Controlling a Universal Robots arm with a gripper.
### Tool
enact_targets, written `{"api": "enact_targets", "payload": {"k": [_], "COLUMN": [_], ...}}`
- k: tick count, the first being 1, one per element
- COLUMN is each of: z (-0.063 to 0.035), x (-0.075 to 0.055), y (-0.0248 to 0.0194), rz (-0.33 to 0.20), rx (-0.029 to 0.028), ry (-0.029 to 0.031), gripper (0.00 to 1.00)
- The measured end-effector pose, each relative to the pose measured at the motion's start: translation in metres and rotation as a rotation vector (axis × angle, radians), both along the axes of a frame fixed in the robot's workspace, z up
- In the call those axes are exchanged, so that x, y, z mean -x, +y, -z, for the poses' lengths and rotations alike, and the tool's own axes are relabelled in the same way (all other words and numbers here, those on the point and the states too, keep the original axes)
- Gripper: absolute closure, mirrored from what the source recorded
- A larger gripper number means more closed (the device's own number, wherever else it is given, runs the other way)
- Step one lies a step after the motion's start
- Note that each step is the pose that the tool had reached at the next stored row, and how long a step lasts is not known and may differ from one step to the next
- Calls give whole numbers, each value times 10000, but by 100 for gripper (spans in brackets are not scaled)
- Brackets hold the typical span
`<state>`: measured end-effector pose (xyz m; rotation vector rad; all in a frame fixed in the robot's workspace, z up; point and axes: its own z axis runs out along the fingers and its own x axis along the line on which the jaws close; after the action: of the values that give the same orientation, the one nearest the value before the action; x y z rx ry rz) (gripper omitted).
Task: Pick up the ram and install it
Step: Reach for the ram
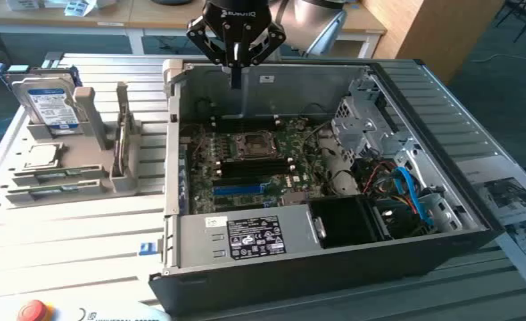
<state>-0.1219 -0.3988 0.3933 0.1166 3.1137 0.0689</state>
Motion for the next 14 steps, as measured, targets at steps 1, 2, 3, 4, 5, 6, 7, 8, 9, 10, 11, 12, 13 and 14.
{"api": "enact_targets", "payload": {"k": [1,2,3,4,5,6,7,8,9,10,11,12,13,14], "z": [0,0,0,0,0,0,0,0,0,0,0,0,0,0], "x": [0,0,0,0,0,0,0,0,0,0,0,0,0,0], "y": [0,0,0,0,0,0,0,0,0,0,0,0,0,0], "rz": [0,0,0,0,0,0,0,0,0,0,0,0,0,0], "rx": [0,0,0,0,0,0,0,0,0,1,0,0,0,0], "ry": [0,0,0,0,0,0,0,0,0,0,0,0,0,0], "gripper": [90,90,90,90,90,90,90,90,90,90,90,90,90,90]}}
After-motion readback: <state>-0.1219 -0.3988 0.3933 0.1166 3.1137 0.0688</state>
